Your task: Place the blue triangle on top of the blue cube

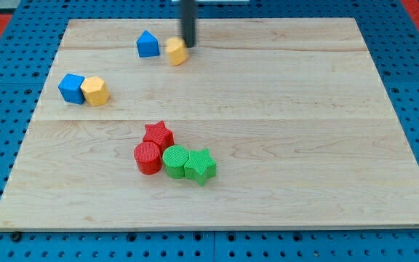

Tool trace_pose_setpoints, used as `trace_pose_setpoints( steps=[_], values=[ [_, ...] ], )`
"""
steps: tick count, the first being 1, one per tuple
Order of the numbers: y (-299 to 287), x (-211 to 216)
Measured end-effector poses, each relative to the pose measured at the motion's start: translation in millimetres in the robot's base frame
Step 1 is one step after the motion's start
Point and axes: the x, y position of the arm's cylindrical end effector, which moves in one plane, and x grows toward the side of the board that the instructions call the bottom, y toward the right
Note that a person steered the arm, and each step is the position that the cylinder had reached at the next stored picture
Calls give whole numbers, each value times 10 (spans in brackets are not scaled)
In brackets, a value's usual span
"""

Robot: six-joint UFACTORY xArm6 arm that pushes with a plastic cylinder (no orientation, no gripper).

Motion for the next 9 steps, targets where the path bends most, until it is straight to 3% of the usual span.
trace_pose_setpoints(
  steps=[1,3,4,5,6,7,9],
  values=[
    [-395,390],
    [-214,581],
    [-614,581],
    [-422,378],
    [155,-74],
    [-352,-319],
    [-1110,173]
  ],
)
